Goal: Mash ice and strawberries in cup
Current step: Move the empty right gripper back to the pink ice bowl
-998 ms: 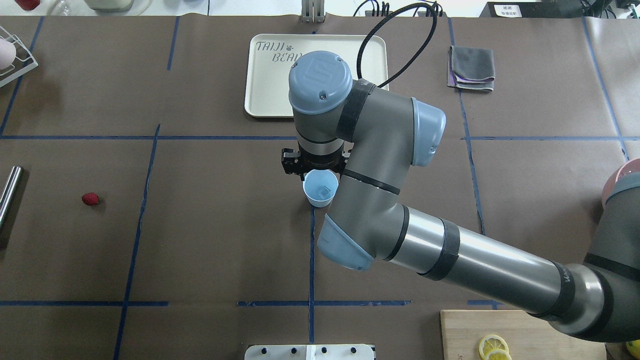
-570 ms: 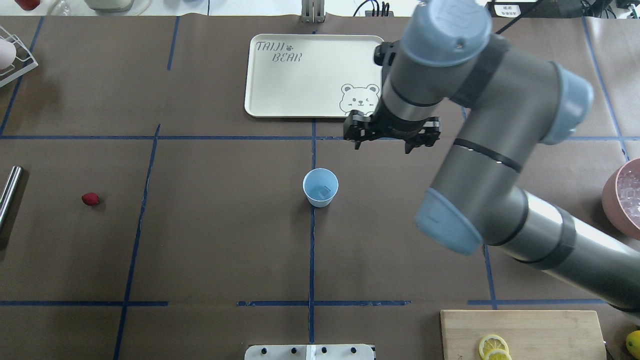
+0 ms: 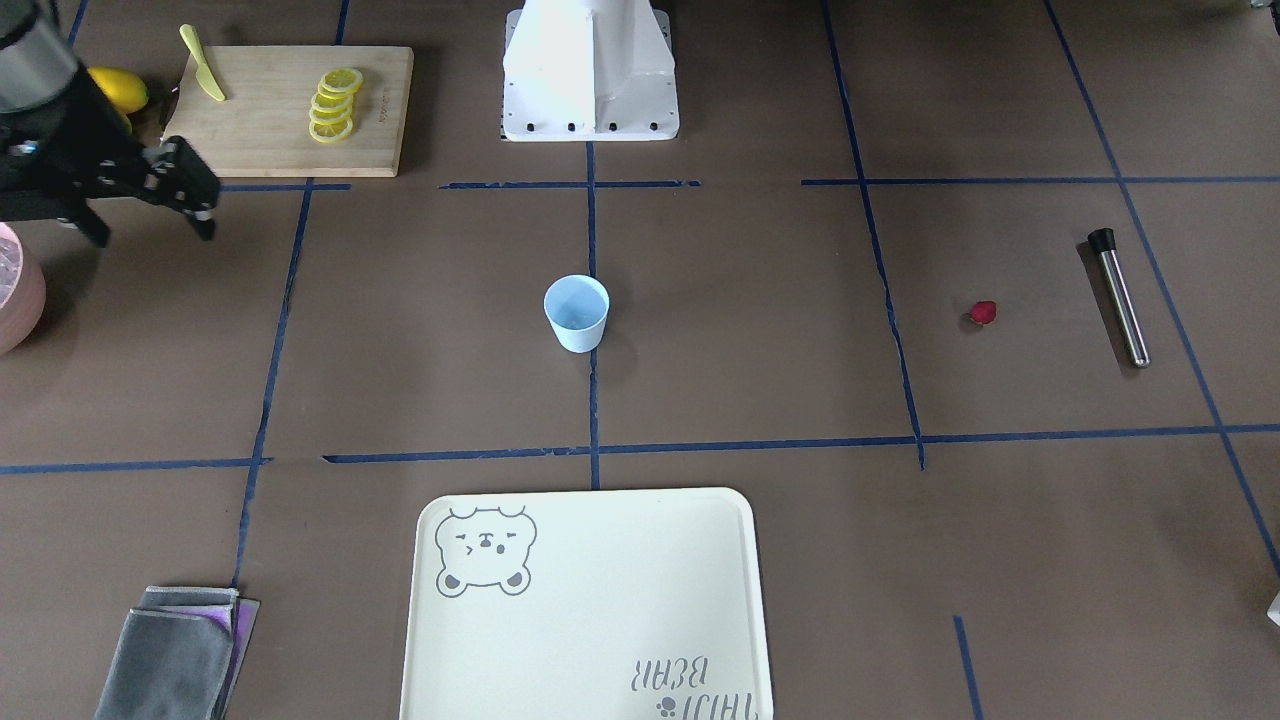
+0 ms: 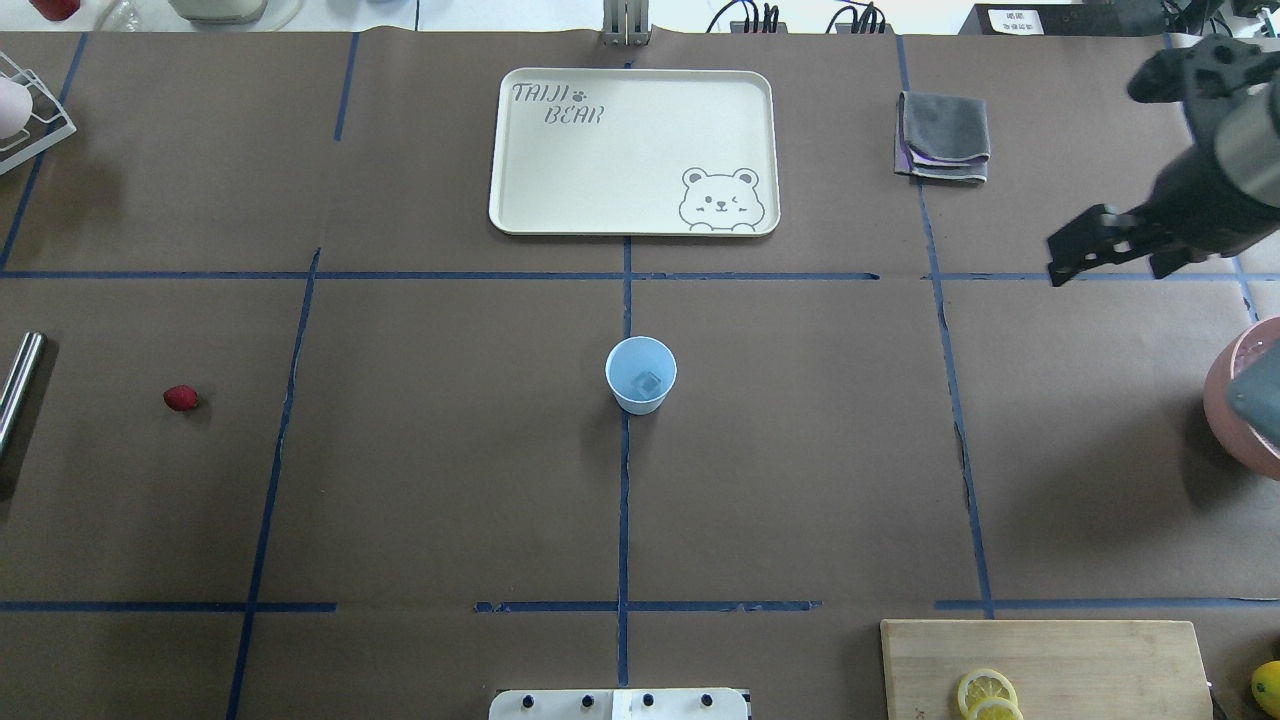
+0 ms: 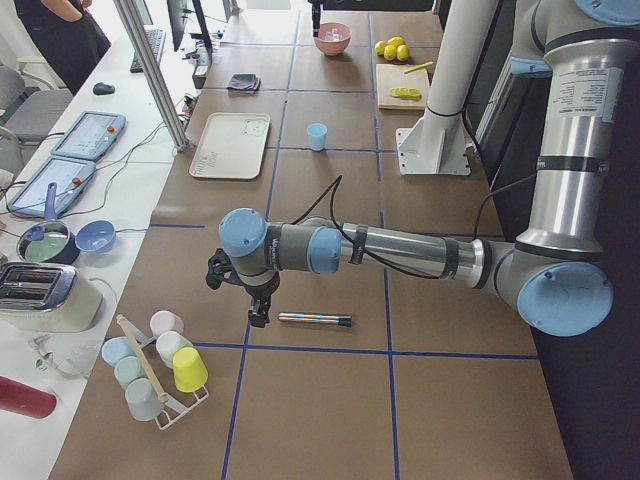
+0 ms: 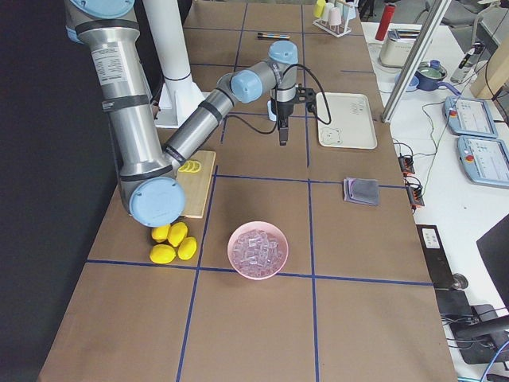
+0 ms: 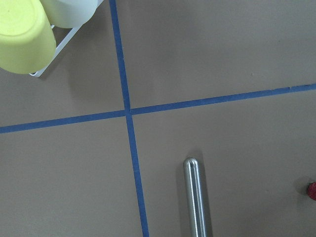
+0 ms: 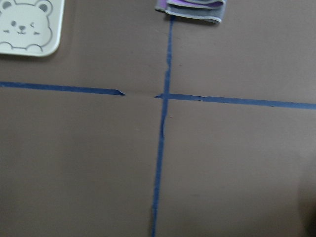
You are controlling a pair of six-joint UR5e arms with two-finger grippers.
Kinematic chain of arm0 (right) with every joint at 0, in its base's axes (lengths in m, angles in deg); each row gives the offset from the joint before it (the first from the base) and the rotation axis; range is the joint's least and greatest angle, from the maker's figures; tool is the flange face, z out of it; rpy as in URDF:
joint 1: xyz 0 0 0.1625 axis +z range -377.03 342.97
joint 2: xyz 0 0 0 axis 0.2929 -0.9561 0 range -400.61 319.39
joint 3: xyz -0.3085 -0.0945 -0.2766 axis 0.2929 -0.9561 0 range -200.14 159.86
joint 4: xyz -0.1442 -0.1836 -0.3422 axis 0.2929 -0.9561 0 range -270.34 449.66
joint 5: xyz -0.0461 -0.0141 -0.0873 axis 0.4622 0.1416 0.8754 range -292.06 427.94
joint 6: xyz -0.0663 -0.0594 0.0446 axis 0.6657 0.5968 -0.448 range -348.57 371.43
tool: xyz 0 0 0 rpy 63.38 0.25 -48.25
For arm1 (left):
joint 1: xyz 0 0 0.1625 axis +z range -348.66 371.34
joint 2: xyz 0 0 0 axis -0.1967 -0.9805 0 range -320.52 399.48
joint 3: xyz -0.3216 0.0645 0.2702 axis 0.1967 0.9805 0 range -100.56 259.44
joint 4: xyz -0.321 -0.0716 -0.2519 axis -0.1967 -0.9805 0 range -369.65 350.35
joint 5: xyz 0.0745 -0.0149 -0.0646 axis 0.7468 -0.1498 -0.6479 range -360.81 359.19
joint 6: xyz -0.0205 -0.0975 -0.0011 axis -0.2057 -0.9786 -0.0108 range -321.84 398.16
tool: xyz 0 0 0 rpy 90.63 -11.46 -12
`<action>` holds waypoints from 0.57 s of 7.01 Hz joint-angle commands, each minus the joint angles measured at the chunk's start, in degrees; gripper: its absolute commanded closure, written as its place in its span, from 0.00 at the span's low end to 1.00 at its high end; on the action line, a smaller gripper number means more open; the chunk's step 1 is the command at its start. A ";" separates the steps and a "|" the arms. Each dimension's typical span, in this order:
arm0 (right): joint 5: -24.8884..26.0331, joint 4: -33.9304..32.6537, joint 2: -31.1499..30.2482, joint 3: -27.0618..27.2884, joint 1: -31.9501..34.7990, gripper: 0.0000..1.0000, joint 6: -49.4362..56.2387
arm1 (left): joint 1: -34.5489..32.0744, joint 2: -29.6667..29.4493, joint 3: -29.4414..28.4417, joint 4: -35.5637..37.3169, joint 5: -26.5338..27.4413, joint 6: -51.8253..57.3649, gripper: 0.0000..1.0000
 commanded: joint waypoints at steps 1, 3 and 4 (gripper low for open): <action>-1.84 6.87 -11.45 -1.96 6.80 0.00 14.40 | 0.00 0.00 0.07 -0.02 0.00 0.00 0.00; -2.10 17.74 -18.05 -7.93 9.70 0.01 19.36 | 0.00 0.00 -0.02 -0.02 0.00 0.00 0.00; -5.06 25.99 -20.26 -12.92 11.81 0.01 20.16 | 0.00 0.00 -0.02 -0.02 0.00 0.00 0.00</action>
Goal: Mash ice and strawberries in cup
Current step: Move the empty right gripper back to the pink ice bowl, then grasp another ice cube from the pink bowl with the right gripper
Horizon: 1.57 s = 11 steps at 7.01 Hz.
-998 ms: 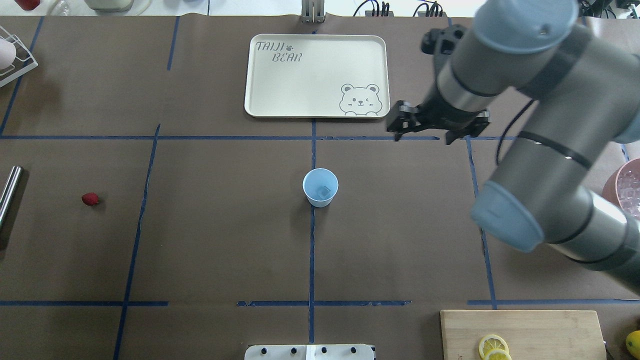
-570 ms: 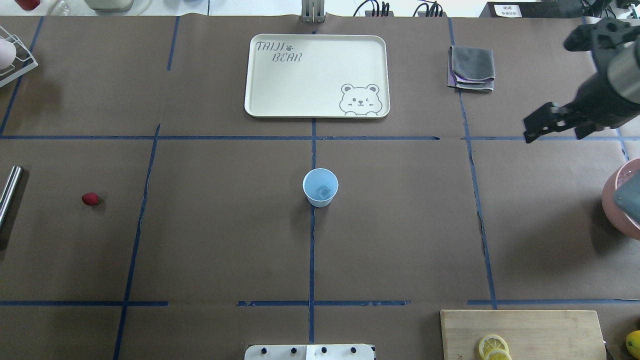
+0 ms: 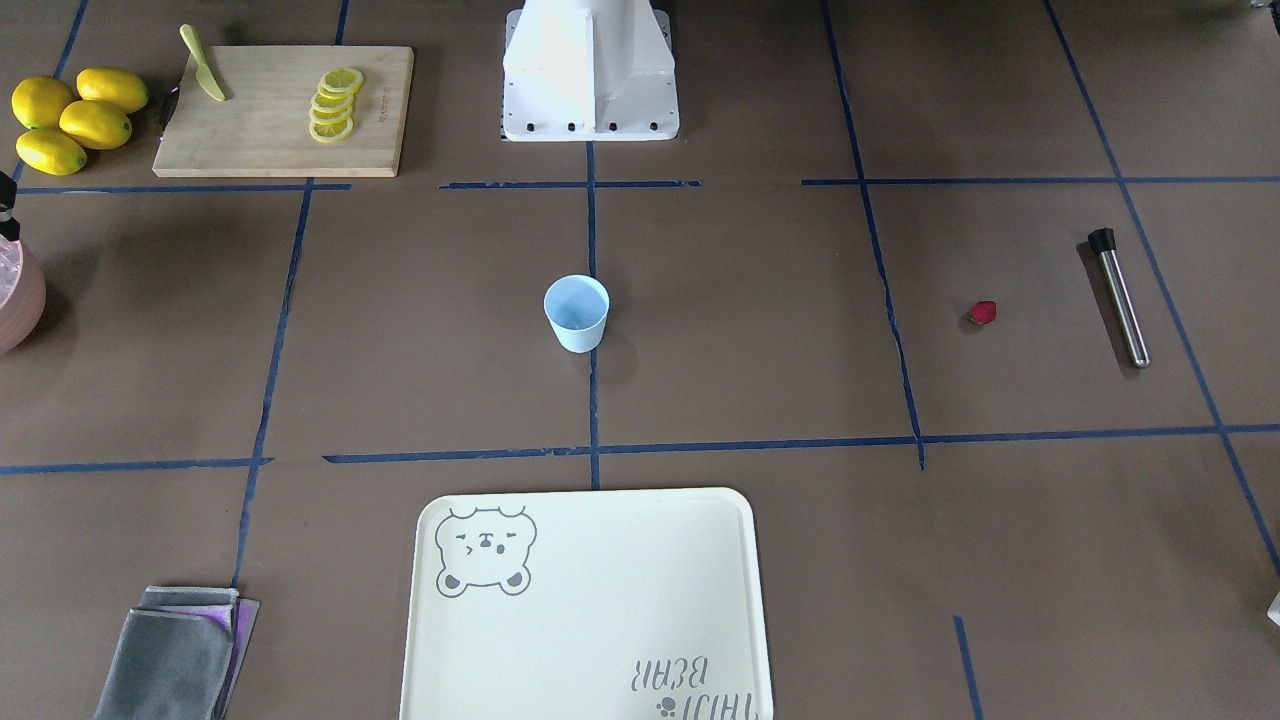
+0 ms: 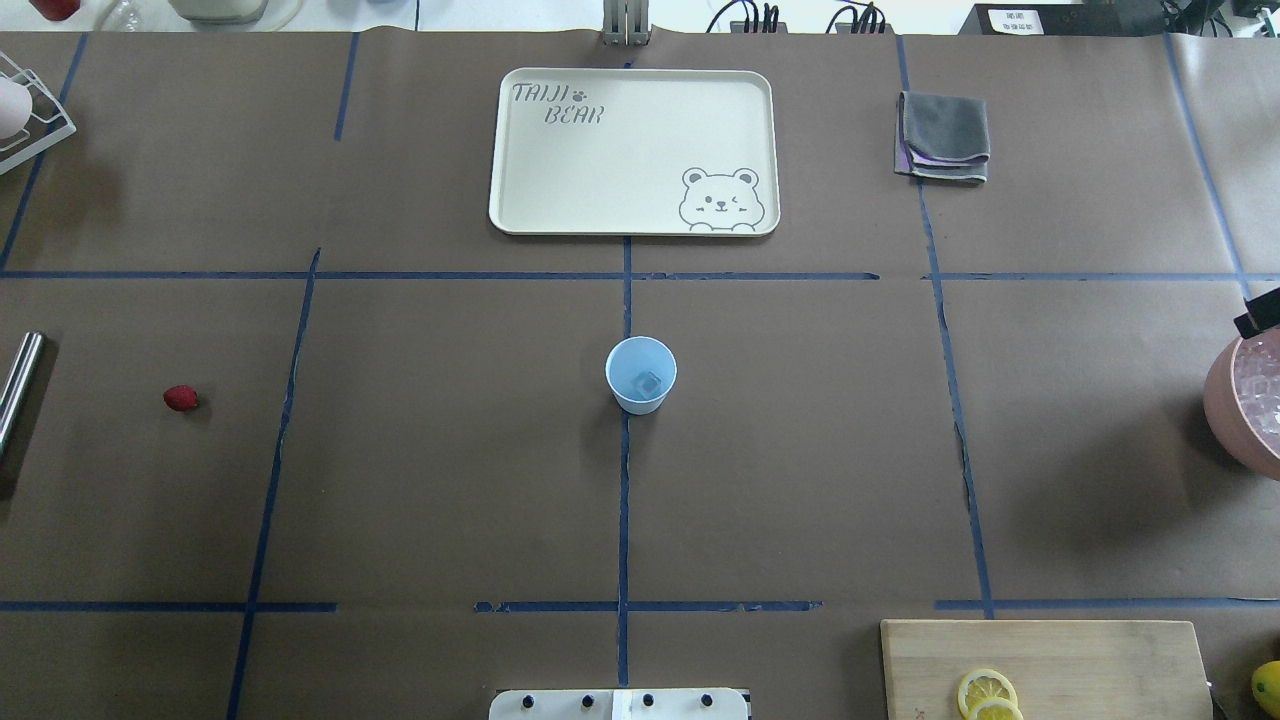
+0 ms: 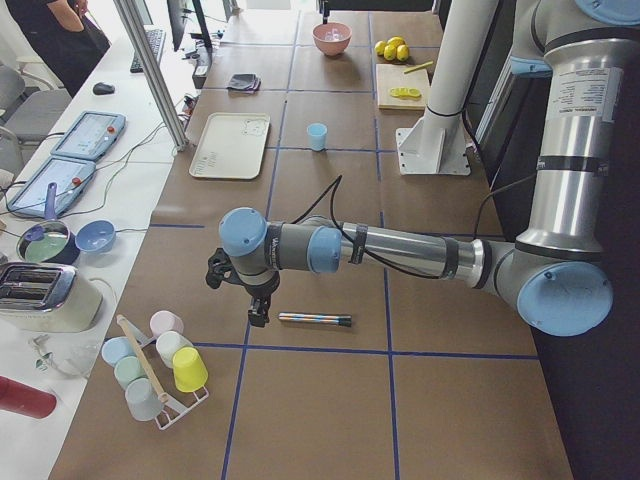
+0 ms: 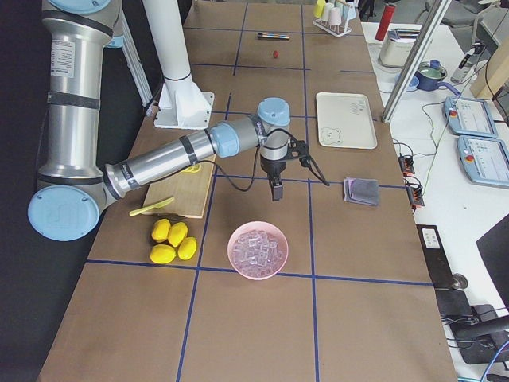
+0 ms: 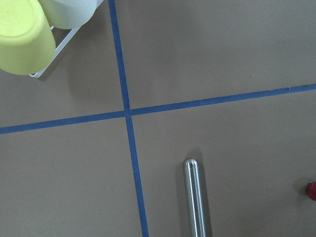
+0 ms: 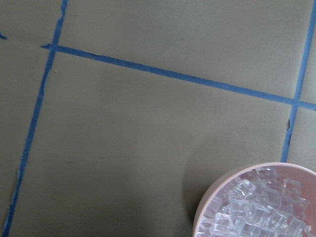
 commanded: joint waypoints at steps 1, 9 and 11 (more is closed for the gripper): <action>-4.81 14.62 -3.72 -10.06 3.00 0.01 1.56 | 0.00 0.00 -0.04 0.08 0.00 0.00 0.00; -4.57 14.85 -5.12 -15.03 -0.24 0.29 2.26 | 0.09 -0.09 0.05 0.00 0.00 0.09 0.00; -4.48 14.85 -5.65 -15.29 -0.85 0.33 2.35 | 0.00 -0.09 -0.04 0.00 0.00 0.09 0.00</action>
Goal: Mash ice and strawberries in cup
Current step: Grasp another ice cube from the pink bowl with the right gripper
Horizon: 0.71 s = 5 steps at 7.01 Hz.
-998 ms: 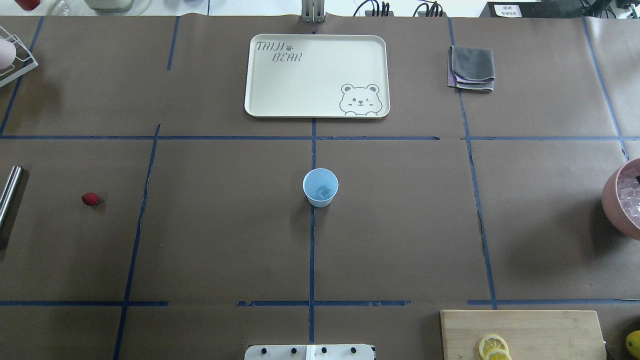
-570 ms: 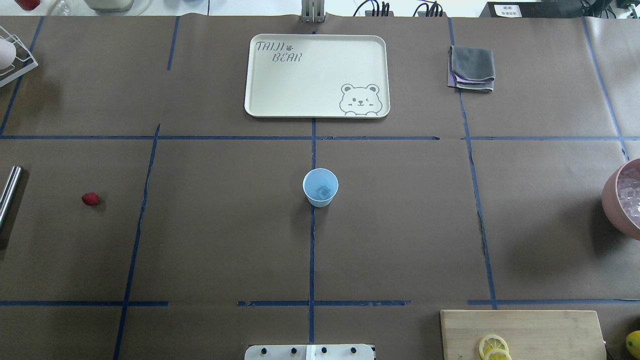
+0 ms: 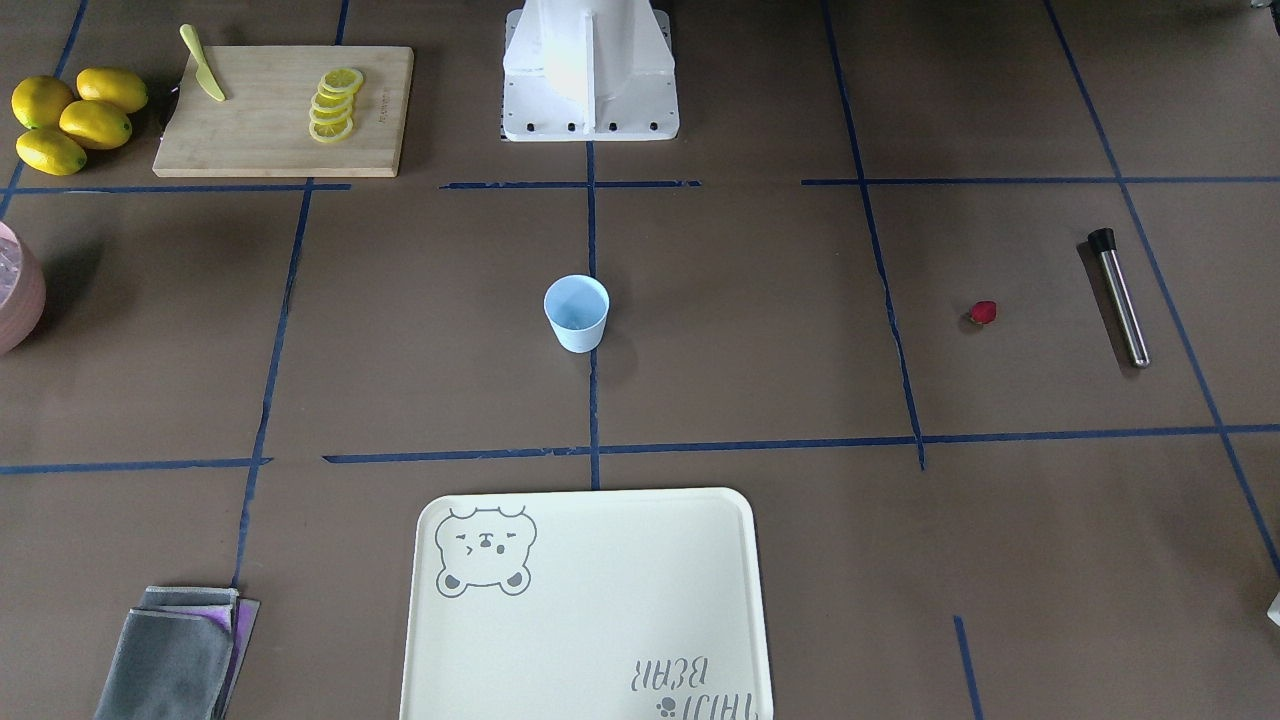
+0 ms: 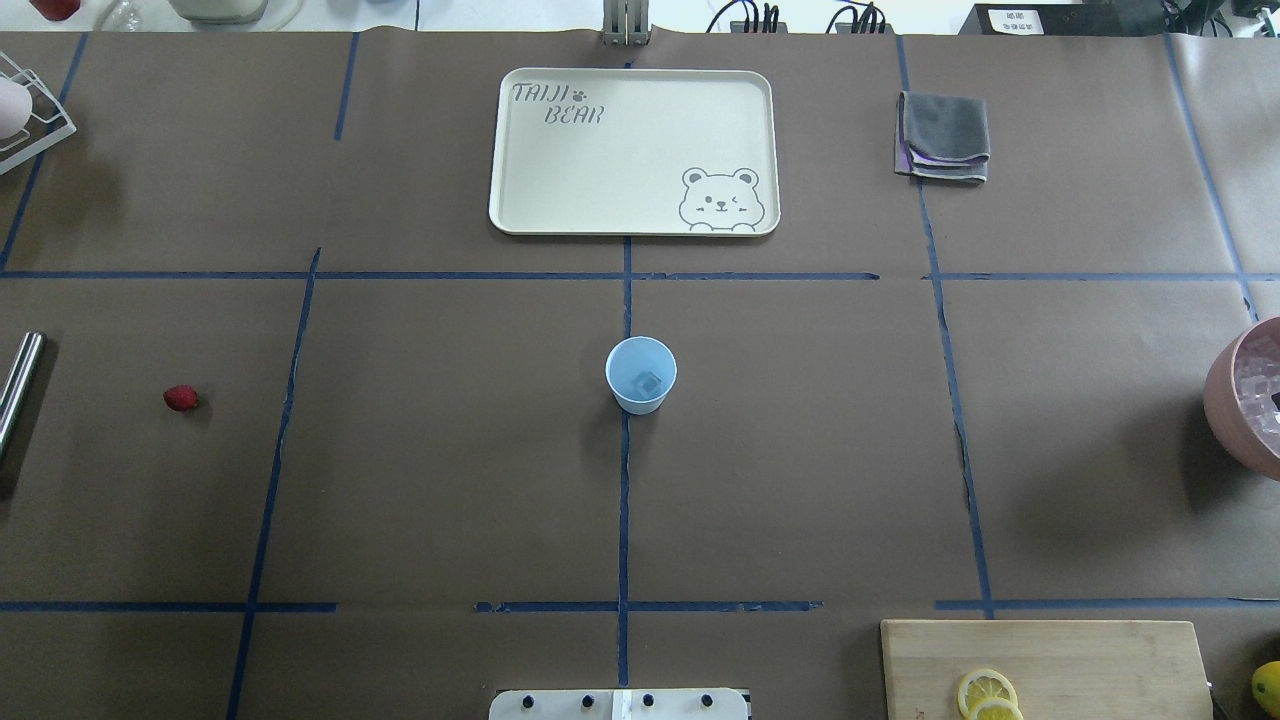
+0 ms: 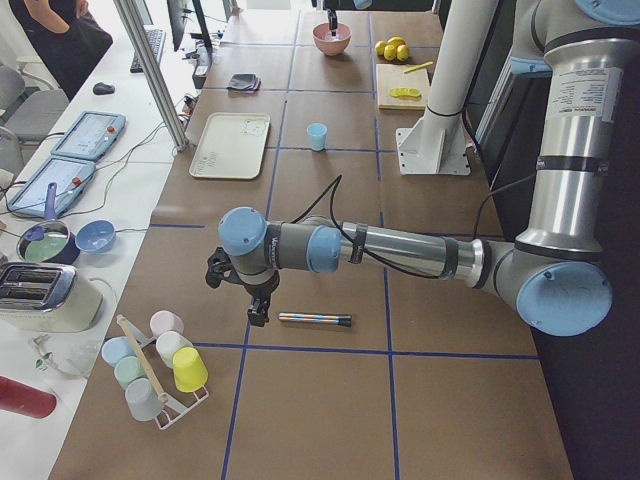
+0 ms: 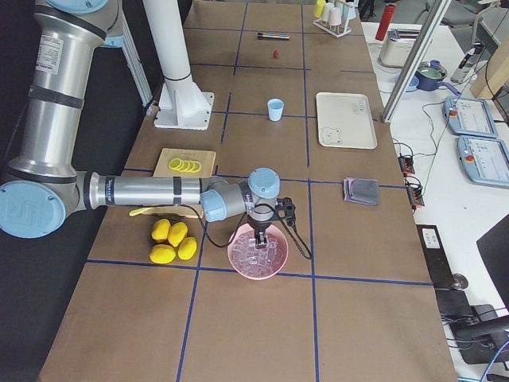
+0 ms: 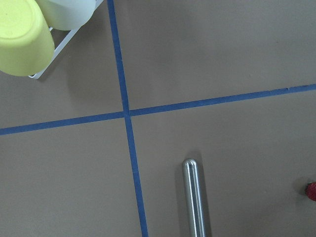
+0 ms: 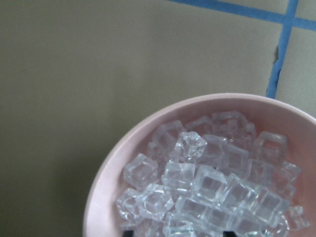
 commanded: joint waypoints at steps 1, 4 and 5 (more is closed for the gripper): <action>1.20 0.01 -0.61 -0.45 -0.95 0.33 0.12 | 0.01 0.09 0.05 0.00 0.00 0.01 0.00; 1.30 0.01 -1.05 -0.71 -1.48 0.34 0.12 | 0.01 0.09 0.05 -0.09 0.00 0.01 0.00; 1.30 0.01 -1.06 -0.80 -1.83 0.35 0.12 | 0.01 0.00 0.05 0.00 0.00 0.01 0.00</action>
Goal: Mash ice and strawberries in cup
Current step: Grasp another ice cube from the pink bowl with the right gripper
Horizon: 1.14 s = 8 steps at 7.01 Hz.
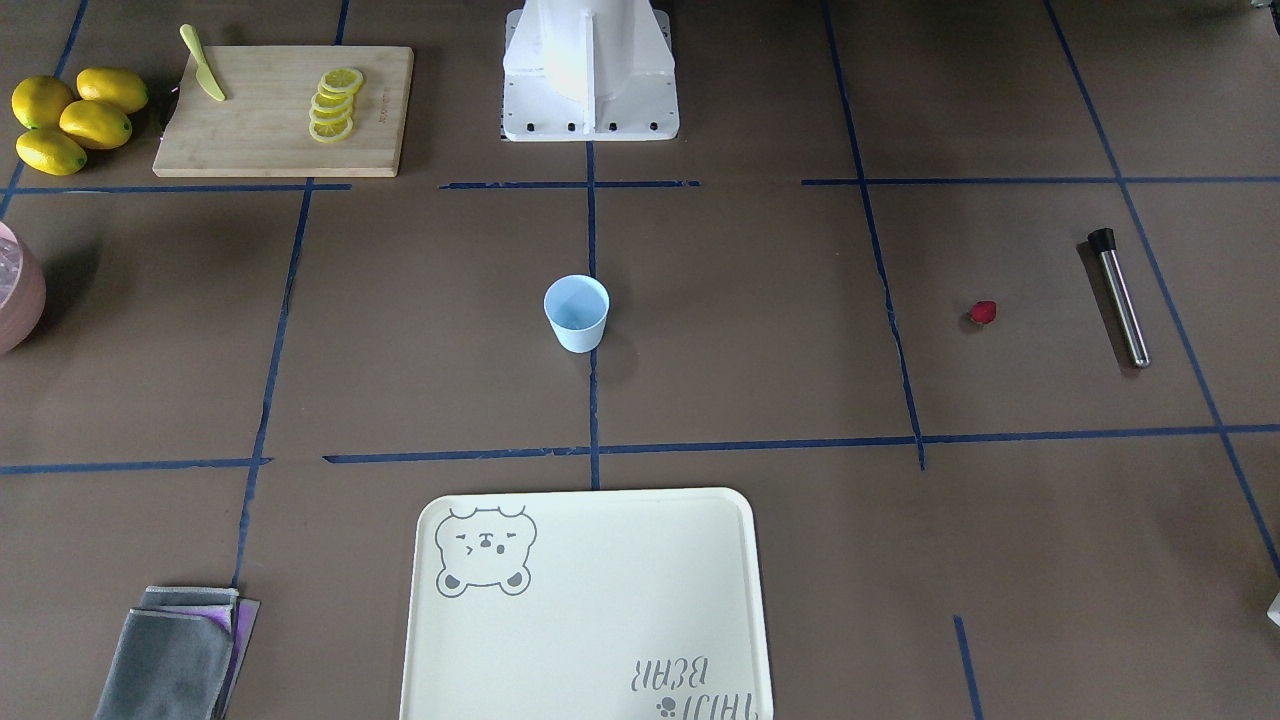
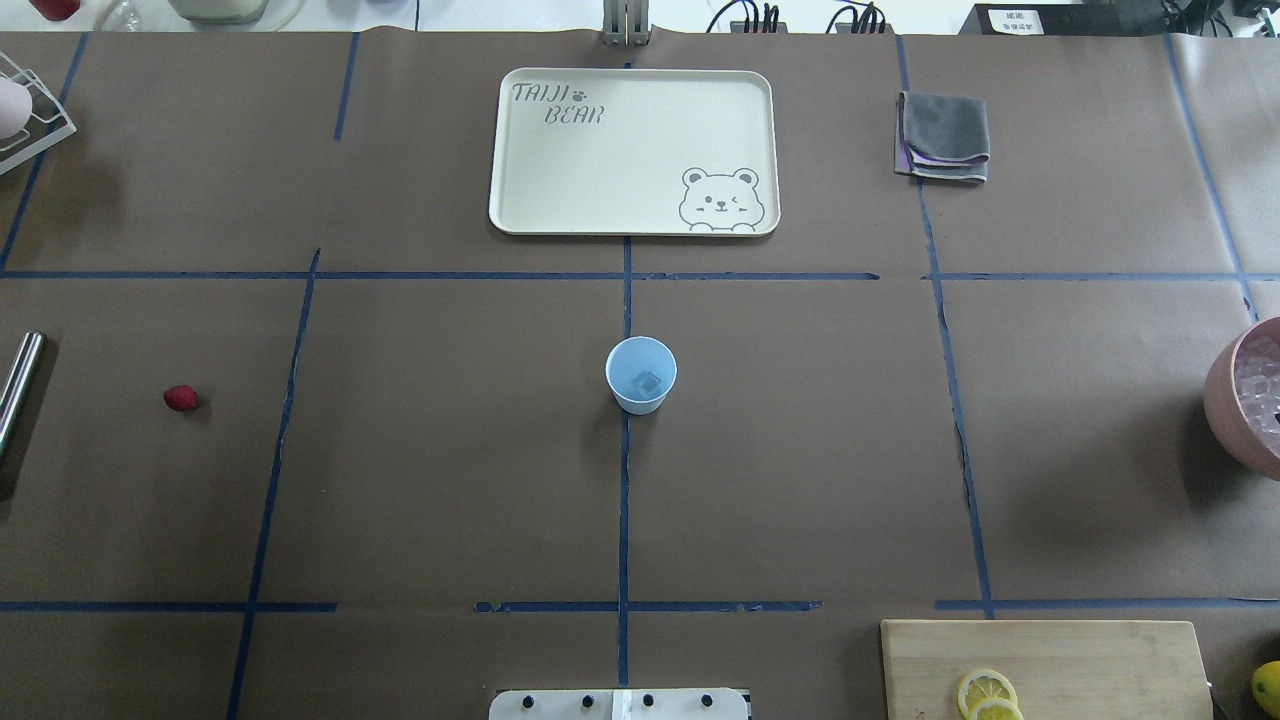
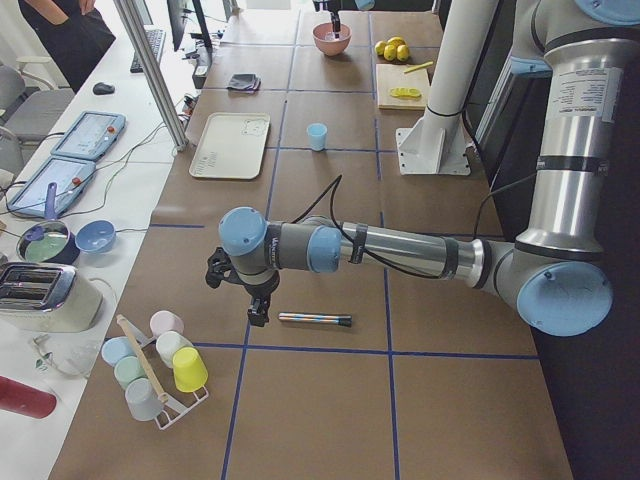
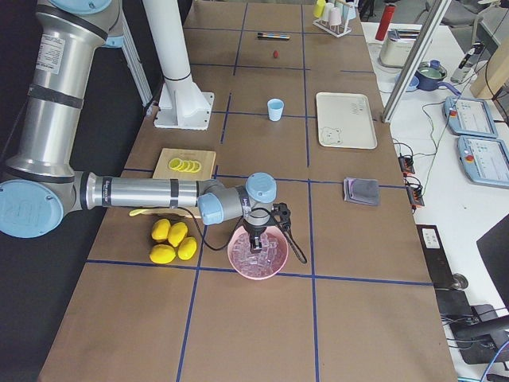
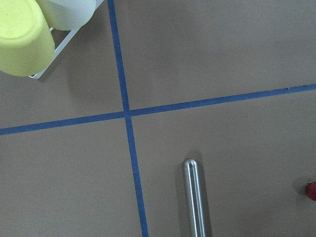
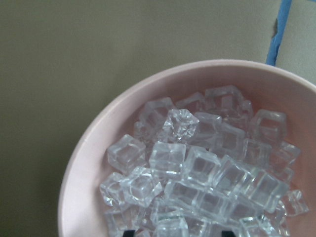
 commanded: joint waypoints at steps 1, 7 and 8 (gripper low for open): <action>0.02 0.00 -0.06 -0.26 -0.51 0.39 -0.09 | 0.04 -0.04 0.00 0.04 0.00 0.00 0.00; 0.02 0.26 0.47 -0.61 -0.95 0.49 0.00 | 0.04 -0.04 0.09 -0.05 0.00 0.00 0.00; 0.02 0.26 0.38 -0.61 -1.03 0.49 0.00 | -0.05 -0.04 0.09 -0.05 0.00 0.00 0.00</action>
